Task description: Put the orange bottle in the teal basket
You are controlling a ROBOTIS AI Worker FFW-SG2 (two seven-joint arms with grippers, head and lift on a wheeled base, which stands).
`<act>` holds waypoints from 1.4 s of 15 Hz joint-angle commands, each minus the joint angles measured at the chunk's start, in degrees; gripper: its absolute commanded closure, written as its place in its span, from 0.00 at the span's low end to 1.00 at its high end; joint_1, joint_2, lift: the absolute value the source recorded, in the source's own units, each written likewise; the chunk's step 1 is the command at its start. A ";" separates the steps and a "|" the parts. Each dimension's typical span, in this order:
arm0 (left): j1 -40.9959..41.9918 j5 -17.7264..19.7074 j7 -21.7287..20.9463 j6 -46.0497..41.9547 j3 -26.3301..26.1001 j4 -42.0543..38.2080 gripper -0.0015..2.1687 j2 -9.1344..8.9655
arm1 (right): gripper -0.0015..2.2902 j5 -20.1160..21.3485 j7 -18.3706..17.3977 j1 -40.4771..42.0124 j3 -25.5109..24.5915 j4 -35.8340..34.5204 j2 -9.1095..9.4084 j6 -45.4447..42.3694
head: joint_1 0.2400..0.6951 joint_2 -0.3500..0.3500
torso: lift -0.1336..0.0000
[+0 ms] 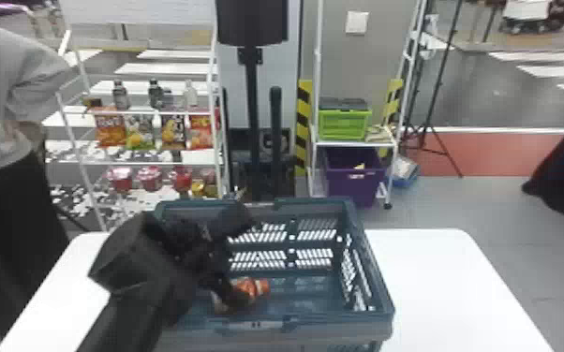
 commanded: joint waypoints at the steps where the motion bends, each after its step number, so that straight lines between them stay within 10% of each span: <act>1: 4.43 2.08 -0.24 1.64 5.47 -12.21 0.04 -0.06 | 0.06 0.04 0.00 0.05 -0.01 0.00 0.00 0.00 | 0.57 0.50 | 1.00; 7: 17.61 14.92 6.88 12.36 18.48 -40.69 0.04 -2.23 | 0.06 -0.05 0.00 -0.04 0.17 -0.79 -0.35 -0.35 | 0.57 0.50 | 1.00; 13: 38.62 36.19 20.07 15.88 32.36 -61.43 0.04 -2.23 | 0.06 -1.01 0.00 -0.22 0.34 -2.28 -2.20 -0.70 | 0.57 0.50 | 1.00; 21: 63.84 49.28 35.27 -18.75 32.98 -61.25 0.04 -2.23 | 0.06 -3.03 0.18 -0.57 1.58 -4.57 -5.10 -2.11 | 0.57 0.50 | 1.00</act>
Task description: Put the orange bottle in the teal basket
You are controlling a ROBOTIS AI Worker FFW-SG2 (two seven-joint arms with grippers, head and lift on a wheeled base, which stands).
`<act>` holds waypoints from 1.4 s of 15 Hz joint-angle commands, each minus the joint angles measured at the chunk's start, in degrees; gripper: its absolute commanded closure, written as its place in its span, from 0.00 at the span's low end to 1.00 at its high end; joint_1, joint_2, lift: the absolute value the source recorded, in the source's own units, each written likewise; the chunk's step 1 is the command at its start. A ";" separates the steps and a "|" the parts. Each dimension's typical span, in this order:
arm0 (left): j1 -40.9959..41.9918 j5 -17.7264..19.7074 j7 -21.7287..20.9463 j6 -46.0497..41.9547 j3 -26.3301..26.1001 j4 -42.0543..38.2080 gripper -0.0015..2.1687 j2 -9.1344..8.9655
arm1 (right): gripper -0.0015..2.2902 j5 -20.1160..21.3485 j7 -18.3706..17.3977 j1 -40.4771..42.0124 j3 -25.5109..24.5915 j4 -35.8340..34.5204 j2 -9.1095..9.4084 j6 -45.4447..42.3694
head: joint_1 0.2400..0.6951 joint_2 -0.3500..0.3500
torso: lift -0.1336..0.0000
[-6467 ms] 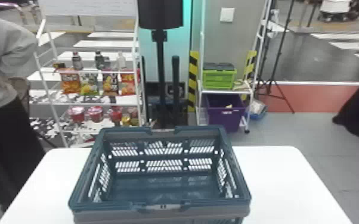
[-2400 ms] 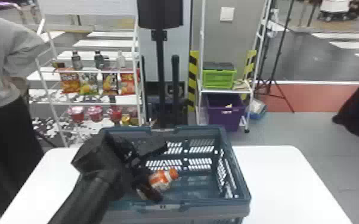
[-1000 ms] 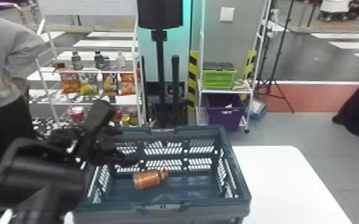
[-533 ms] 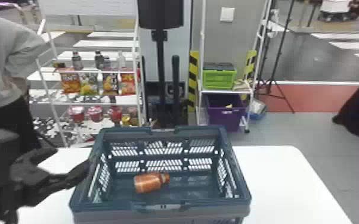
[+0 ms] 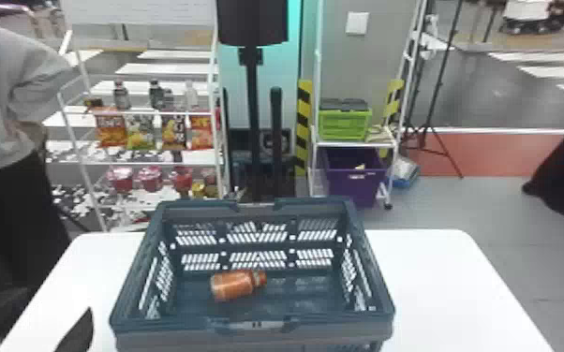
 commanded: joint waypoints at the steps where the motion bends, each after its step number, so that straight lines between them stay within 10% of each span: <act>1: 5.47 1.97 3.05 -9.27 -2.77 2.50 0.04 -0.15 | 0.06 -0.37 0.02 0.00 0.39 -1.05 -0.74 -0.26 | 0.57 0.50 | 1.00; 10: 16.28 4.52 19.13 -29.13 -16.74 13.14 0.04 -0.15 | 0.06 -0.55 0.02 -0.35 1.80 -1.67 -1.79 -0.09 | 0.57 0.50 | 1.00; 21: 18.21 6.45 23.96 -33.88 -21.93 14.81 0.04 -0.15 | 0.06 -0.55 0.02 -0.27 1.97 -1.85 -1.79 -0.09 | 0.57 0.50 | 1.00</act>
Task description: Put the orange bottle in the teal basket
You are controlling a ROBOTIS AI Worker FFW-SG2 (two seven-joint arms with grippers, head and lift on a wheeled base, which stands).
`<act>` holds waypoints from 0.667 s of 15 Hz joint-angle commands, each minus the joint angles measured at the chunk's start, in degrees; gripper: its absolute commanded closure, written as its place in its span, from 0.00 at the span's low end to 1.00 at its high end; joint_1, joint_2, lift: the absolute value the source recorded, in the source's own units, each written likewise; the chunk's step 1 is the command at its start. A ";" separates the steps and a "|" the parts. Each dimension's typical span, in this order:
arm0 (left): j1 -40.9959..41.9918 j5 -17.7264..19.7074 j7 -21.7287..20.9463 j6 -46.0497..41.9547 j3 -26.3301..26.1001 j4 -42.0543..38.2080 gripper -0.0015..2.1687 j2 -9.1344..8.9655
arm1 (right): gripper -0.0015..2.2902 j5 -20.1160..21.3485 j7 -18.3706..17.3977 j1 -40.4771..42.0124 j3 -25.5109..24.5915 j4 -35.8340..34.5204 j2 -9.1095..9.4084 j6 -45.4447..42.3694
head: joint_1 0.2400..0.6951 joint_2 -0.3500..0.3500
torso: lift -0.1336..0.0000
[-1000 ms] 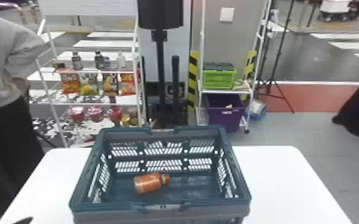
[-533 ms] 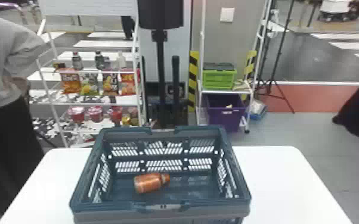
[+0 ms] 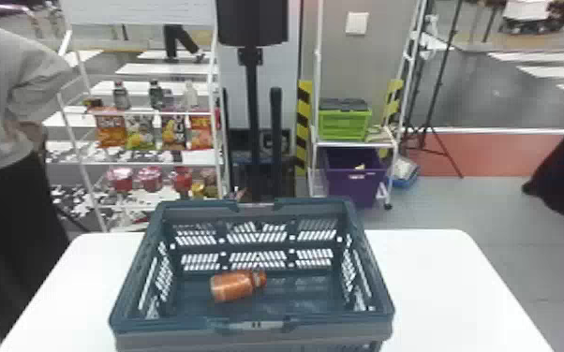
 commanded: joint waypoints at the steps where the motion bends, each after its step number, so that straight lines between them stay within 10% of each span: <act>1: -0.11 0.00 0.00 -0.01 -0.02 0.34 0.04 -0.15 | 0.06 -0.05 0.00 0.00 0.00 0.09 -0.02 0.02 | 0.57 0.50 | 1.00; 10: -0.55 -0.09 1.32 -0.89 -1.25 1.57 0.04 -0.15 | 0.06 -0.05 0.00 0.00 -0.09 0.26 -0.02 0.02 | 0.57 0.50 | 1.00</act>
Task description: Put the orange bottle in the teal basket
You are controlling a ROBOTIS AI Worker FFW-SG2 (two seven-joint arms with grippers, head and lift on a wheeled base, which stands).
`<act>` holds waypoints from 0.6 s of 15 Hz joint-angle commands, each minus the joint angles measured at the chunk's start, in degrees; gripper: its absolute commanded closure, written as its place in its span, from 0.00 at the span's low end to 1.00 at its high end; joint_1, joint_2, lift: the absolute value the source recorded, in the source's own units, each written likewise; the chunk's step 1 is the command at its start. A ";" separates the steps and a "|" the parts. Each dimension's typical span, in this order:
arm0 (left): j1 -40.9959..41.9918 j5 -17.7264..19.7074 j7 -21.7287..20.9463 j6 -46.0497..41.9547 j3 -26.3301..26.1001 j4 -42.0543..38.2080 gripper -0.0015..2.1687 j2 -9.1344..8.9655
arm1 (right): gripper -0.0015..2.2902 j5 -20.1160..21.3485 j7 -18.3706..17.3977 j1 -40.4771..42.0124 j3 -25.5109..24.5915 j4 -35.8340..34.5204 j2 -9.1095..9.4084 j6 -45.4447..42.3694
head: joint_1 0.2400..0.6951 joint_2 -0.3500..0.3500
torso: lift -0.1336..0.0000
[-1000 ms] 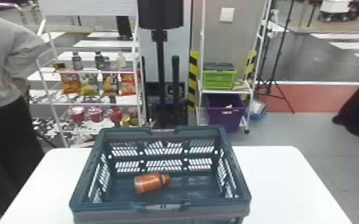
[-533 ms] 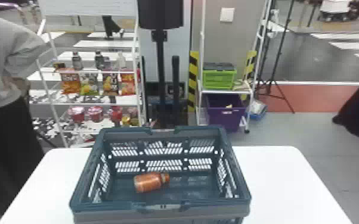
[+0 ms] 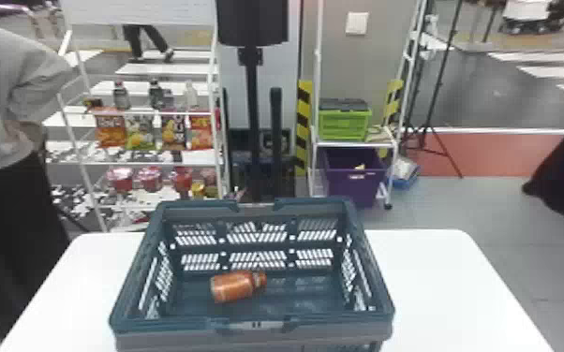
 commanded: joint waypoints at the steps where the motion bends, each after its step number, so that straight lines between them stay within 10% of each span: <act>1: -0.03 0.03 0.22 -0.36 -0.33 0.24 0.04 -0.15 | 0.06 0.00 0.00 0.04 -0.03 -0.05 0.03 0.00 | 0.57 0.50 | 1.00; 9: -0.03 0.29 1.28 -0.89 -1.12 0.68 0.04 -0.15 | 0.06 0.00 0.00 0.48 -0.03 -0.22 0.21 -0.18 | 0.57 0.50 | 1.00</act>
